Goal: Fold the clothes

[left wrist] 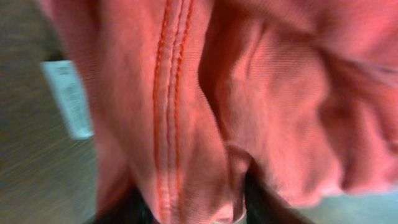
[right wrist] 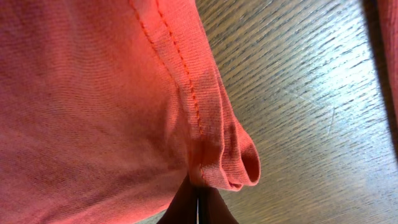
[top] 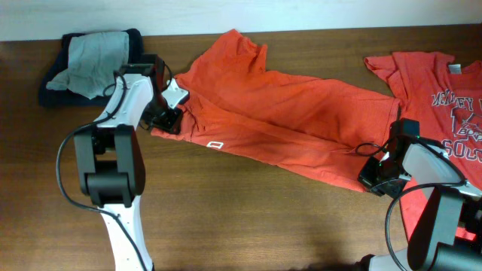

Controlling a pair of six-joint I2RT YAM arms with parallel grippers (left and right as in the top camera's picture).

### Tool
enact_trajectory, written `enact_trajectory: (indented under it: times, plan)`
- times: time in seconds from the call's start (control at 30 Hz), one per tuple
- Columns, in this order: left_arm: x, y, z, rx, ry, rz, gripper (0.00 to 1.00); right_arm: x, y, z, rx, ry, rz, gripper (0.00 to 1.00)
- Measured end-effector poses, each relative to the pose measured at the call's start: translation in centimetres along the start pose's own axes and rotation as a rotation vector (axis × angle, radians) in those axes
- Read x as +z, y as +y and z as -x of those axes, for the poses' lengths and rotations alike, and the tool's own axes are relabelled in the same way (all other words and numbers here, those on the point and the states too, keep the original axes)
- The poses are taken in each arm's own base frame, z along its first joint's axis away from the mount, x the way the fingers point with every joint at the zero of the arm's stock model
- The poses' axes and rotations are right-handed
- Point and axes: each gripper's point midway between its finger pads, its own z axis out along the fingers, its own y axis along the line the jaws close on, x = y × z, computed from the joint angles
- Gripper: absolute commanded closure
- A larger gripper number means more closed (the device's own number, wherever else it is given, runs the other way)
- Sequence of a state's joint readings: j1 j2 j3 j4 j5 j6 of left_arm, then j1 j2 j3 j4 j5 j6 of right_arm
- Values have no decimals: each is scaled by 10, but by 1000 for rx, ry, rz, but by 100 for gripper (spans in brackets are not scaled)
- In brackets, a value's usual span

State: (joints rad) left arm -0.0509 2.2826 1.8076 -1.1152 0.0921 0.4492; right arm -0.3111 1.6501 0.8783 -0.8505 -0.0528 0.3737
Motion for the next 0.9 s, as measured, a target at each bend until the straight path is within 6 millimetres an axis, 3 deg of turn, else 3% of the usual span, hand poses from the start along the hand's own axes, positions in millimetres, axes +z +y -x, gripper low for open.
enact_trajectory:
  times: [0.03, 0.3, 0.5, 0.9]
  plan:
    - [6, 1, -1, 3, 10, 0, 99, 0, 0, 0, 0, 0, 0, 96]
    - [5, 6, 0, 10, 16, 36, 100, 0, -8, 3, 0, -18, -45, 96]
    - [4, 21, 6, 17, 6, 124, 99, -2, -21, 9, 35, -55, -121, 96]
    - [-1, 42, 2, 14, 39, 245, 100, -2, -26, 12, 65, -73, -152, 96]
